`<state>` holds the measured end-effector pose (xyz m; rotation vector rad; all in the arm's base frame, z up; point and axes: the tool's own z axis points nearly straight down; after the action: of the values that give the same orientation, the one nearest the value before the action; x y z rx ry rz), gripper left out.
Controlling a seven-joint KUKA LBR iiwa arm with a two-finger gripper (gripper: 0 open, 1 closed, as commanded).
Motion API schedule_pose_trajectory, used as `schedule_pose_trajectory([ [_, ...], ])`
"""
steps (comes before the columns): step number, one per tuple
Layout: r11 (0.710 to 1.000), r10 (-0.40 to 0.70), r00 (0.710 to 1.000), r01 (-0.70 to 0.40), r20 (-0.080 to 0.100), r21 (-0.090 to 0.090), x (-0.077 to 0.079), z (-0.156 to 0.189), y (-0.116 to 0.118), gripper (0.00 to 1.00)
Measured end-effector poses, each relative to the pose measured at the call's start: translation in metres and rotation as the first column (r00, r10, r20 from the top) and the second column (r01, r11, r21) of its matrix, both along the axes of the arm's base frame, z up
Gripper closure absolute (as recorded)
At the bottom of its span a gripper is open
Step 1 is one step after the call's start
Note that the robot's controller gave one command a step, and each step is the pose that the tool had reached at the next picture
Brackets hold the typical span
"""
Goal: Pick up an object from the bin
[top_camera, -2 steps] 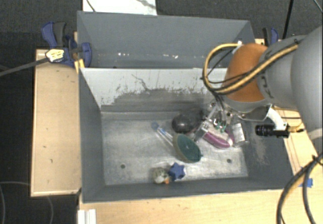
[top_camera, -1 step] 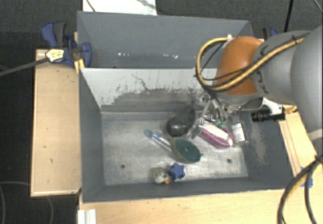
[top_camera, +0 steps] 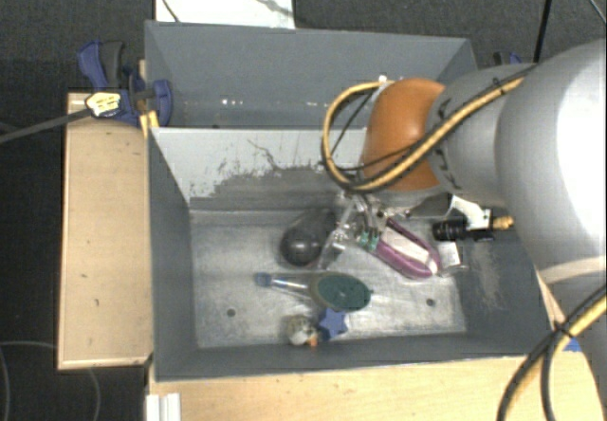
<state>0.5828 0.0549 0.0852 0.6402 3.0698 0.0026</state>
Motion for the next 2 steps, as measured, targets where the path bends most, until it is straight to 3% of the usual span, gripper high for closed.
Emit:
schedule_pose_trajectory([
  [1, 0.999, 0.041, 0.999, -0.041, -0.004, 0.001, -0.0266, -0.0102, 0.0556, 0.0],
  [2, 0.999, 0.04, 0.999, -0.04, -0.001, -0.001, -0.0248, -0.0088, 0.0525, 1.0],
])
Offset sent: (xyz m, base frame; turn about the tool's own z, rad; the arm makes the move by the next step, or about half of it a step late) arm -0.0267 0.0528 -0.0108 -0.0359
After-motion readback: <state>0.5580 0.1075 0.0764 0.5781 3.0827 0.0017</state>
